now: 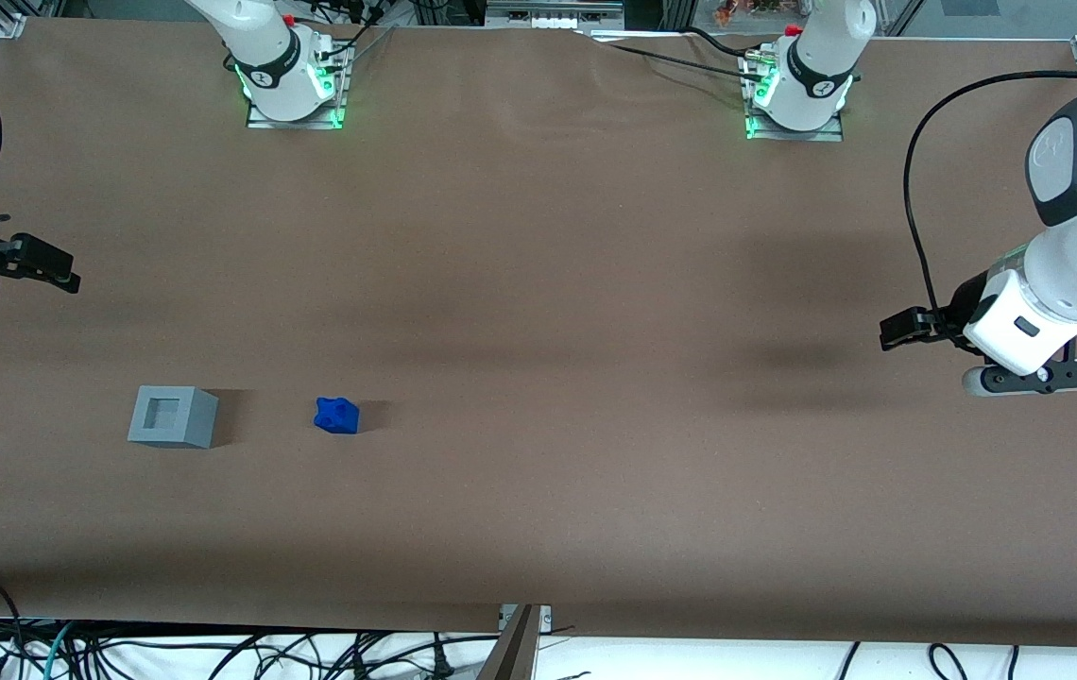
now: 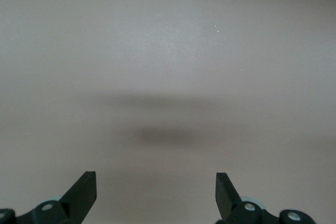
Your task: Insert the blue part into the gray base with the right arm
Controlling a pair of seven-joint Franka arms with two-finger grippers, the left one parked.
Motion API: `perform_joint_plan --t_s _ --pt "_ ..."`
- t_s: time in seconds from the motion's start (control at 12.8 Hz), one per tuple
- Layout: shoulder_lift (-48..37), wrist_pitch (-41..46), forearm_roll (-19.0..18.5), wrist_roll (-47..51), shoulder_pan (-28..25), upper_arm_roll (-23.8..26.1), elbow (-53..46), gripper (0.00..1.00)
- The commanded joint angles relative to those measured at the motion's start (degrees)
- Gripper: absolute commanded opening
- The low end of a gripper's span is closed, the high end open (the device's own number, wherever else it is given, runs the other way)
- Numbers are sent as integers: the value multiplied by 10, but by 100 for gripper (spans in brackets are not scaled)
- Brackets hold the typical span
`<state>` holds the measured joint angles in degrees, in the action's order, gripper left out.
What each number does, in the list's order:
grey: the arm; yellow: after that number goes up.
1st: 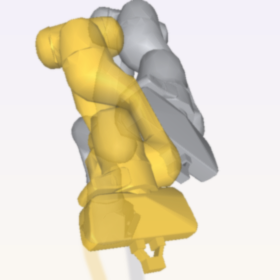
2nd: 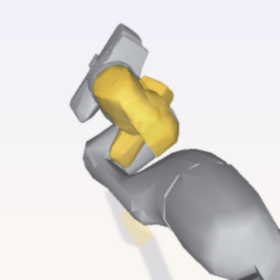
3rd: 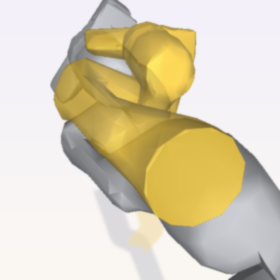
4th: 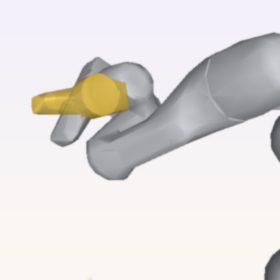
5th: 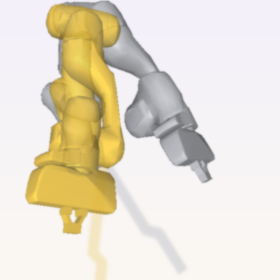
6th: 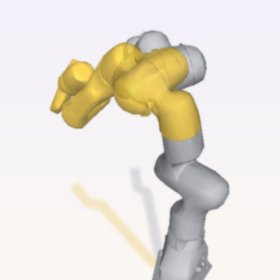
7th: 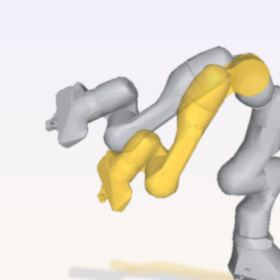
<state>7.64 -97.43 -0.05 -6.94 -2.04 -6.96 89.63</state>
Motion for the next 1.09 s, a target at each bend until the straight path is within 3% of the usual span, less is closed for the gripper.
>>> perform_joint_plan --t_s 0.0,1.02 --pt "-6 8 8 7 7 10 -2 99" --pt "-3 8 5 5 6 11 -8 99"
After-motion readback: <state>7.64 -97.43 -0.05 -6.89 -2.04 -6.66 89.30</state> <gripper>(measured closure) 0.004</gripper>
